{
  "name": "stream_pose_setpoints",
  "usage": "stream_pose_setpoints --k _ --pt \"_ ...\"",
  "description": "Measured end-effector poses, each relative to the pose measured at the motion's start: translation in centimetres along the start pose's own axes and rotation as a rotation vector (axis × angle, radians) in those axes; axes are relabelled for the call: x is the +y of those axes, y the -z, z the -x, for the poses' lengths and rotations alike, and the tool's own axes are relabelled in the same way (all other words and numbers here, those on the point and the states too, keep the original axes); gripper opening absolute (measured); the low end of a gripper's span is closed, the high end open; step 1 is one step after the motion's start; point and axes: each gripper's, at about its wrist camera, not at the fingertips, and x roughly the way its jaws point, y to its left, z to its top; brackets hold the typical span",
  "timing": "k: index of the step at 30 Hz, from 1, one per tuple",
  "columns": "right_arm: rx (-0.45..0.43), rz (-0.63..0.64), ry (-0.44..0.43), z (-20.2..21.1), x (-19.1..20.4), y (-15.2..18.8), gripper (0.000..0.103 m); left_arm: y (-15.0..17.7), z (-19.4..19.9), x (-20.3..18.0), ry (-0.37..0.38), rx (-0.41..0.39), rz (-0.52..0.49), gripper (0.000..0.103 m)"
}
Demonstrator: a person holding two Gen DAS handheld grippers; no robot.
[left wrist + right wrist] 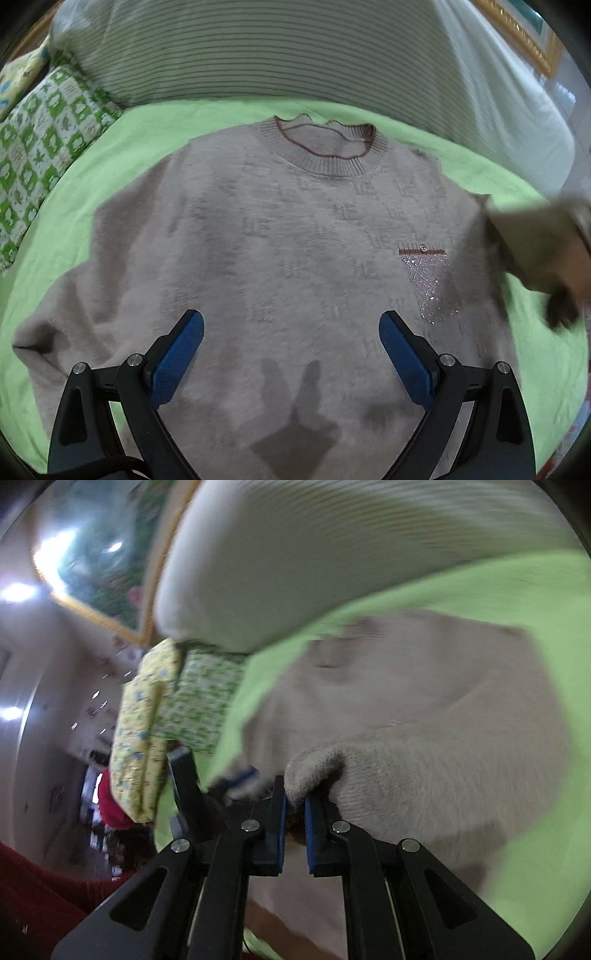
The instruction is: Fold small clothes
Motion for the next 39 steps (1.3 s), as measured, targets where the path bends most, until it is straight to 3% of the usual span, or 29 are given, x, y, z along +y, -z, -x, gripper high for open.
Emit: stream_pose_setpoints --k 2,4,5,6,7,8,10,13,17,20,22,23,24,26,32,36,39 --pt "-0.004 0.002 -0.054 -4.1 2.7 -1.5 0.010 0.0 0.7 1.2 0.026 0.000 0.018 0.096" --pt "-0.009 -0.012 -0.063 -8.1 4.3 -2.6 0.018 -0.1 0.8 2.2 0.061 0.007 0.044 0.096" --pt "0.014 -0.034 -0.055 -10.6 4.7 -2.9 0.025 -0.3 0.6 2.7 0.072 0.015 0.060 0.096" --pt "0.056 -0.062 -0.040 -12.4 4.7 -3.2 0.046 -0.4 0.4 2.9 0.079 0.022 0.071 0.096" --pt "0.092 -0.099 -0.018 -13.5 4.3 -3.3 0.056 -0.6 0.0 3.3 0.097 0.033 0.090 0.096" --pt "0.090 -0.122 -0.016 -13.7 3.9 -3.1 0.056 -0.8 -0.4 3.5 0.109 0.042 0.104 0.096" --pt "0.049 -0.143 -0.002 -12.9 2.8 -2.7 0.056 -1.1 -1.6 3.9 0.133 0.071 0.143 0.096" --pt "-0.034 -0.174 0.128 -9.5 -0.2 -1.8 0.056 -1.5 -3.7 4.0 0.178 0.110 0.207 0.096" --pt "-0.146 -0.243 0.287 -3.5 -5.4 -1.6 0.056 -1.9 -7.3 3.8 0.160 0.171 0.287 0.096" --pt "-0.220 -0.281 0.377 -0.2 -8.6 -1.9 0.056 -2.5 -9.6 4.1 0.134 0.174 0.364 0.094" --pt "-0.240 -0.309 0.426 1.8 -11.2 -2.1 0.056 -3.0 -10.0 4.1 0.132 0.112 0.400 0.086" --pt "-0.248 -0.317 0.443 2.2 -12.0 -2.3 0.056 -3.3 -10.2 4.0 0.134 0.083 0.400 0.065" --pt "-0.259 -0.324 0.459 2.6 -12.8 -2.5 0.056 -3.7 -10.4 3.8 0.158 0.067 0.389 0.034" --pt "-0.273 -0.328 0.482 2.9 -14.0 -2.9 0.056 -4.5 -10.8 3.5 0.192 0.068 0.365 0.014" --pt "-0.251 -0.286 0.525 1.5 -15.9 -4.5 0.056 -7.0 -4.1 4.7 0.203 -0.168 0.278 0.007" --pt "-0.208 -0.242 0.539 -0.7 -16.9 -5.5 0.057 -6.1 -4.0 7.3 0.119 -0.163 0.279 0.006" --pt "-0.176 -0.245 0.520 -2.3 -17.7 -5.8 0.059 -5.0 -3.5 9.3 0.111 -0.151 0.305 0.006"
